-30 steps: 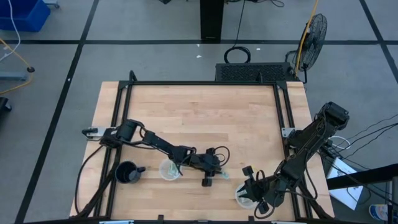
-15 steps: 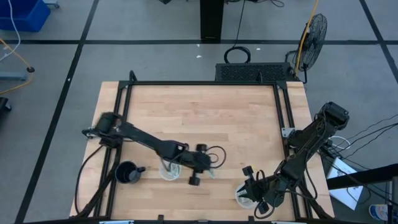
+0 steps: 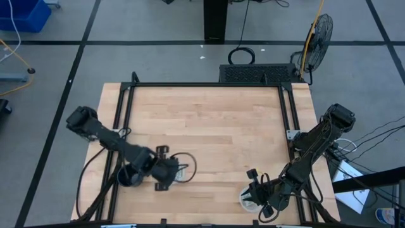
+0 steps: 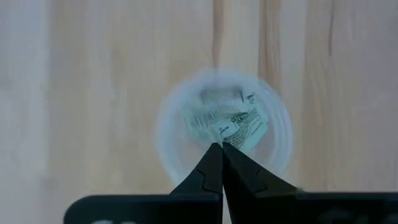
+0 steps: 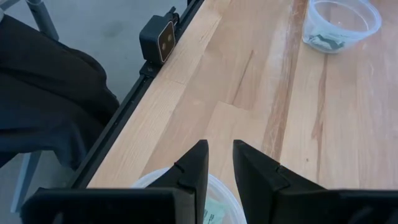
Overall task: Pick and place items into bin
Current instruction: Put the stevia packet into the top transparent bin, then return to Home Position
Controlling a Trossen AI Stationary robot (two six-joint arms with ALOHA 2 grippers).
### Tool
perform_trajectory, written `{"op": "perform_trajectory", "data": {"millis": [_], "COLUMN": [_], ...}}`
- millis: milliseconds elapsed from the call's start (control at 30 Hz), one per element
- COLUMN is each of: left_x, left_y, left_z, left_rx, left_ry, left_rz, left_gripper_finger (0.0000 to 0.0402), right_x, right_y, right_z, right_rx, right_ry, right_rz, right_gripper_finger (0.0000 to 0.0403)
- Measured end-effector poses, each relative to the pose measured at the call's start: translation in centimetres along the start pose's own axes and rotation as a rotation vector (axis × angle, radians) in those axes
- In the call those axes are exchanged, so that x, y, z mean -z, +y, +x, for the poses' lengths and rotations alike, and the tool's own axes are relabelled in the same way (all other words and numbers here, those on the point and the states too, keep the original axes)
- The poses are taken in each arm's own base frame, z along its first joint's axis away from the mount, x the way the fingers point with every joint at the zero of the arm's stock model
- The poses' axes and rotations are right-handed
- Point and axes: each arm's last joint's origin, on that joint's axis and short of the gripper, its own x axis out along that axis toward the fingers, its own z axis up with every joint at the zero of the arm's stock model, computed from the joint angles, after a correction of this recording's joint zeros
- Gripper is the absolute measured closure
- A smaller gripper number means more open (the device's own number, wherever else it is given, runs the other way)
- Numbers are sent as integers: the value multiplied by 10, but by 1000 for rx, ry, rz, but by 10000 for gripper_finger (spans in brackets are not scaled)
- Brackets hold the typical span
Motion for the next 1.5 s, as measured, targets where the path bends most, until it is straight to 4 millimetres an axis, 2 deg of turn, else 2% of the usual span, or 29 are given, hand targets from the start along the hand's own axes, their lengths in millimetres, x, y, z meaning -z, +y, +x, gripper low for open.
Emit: {"op": "perform_trajectory", "data": {"millis": [167,267,667,900,1167,1233,1333,1500], "left_x": [24,29,28,27,23,23,20,27], "left_y": [-10,-12,-7,-12,-10,-5,5,26], "left_z": [23,26,28,28,27,21,0,-53], "left_rx": [15,14,-32,25,41,29,49,142], "left_ry": [26,31,6,6,-8,3,-37,-205], "left_rz": [-129,-169,-191,-277,-240,-254,-272,-232], "left_gripper_finger": [388,376,316,314,314,314,314,314], "right_x": [0,0,-1,-3,-10,-15,-24,-34], "right_y": [0,0,0,1,-7,-13,-25,-44], "right_z": [0,0,0,0,-6,-15,-36,-79], "right_rx": [1,1,-4,-10,-6,-5,-7,-19], "right_ry": [0,-1,-6,-26,-67,-90,-145,-244], "right_rz": [-6,-30,-34,-36,-31,3,52,70], "right_gripper_finger": [332,332,332,332,332,332,332,332]}}
